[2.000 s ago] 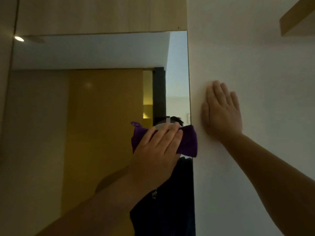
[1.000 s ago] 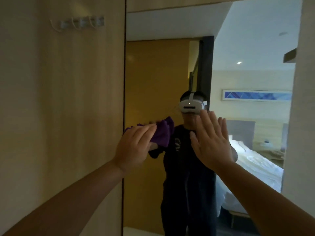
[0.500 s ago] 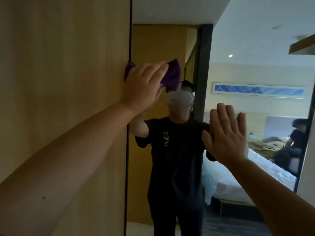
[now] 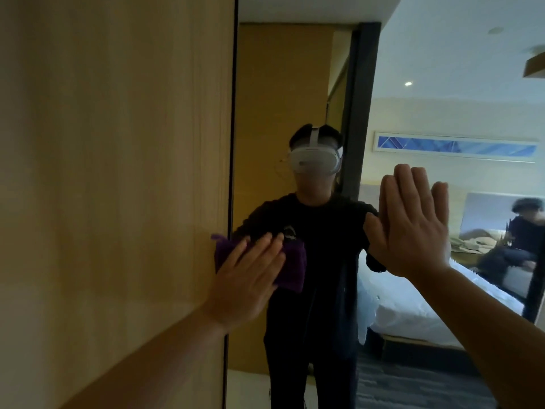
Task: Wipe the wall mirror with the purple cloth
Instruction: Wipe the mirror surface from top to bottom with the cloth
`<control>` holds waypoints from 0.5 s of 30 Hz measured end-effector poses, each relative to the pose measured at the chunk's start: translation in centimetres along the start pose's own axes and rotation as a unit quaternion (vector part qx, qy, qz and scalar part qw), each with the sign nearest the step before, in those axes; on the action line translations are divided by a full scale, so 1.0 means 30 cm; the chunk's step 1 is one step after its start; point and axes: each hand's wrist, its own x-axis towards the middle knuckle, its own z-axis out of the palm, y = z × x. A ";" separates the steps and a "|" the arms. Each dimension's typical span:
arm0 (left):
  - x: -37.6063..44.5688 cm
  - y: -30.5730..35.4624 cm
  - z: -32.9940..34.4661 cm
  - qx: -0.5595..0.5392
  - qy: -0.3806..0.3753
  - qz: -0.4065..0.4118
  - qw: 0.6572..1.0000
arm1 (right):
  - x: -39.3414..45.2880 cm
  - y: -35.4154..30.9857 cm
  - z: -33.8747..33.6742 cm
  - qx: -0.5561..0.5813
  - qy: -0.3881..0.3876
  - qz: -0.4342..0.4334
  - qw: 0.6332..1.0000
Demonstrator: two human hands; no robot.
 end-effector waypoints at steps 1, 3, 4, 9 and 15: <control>-0.064 0.033 0.016 0.003 -0.013 0.003 1.000 | 0.001 0.000 -0.001 0.000 -0.006 0.002 1.000; -0.170 0.089 0.044 0.007 -0.030 0.011 0.999 | 0.002 0.000 -0.003 0.000 -0.016 0.005 1.000; -0.206 0.110 0.051 0.005 -0.033 0.011 0.999 | 0.001 -0.001 -0.005 -0.002 -0.020 0.006 1.000; -0.194 0.122 0.028 -0.048 -0.018 -0.019 0.998 | 0.007 0.007 -0.022 0.012 -0.041 0.009 0.999; -0.017 0.085 -0.067 -0.083 0.021 -0.050 0.995 | -0.012 0.074 -0.072 0.050 -0.037 -0.006 0.998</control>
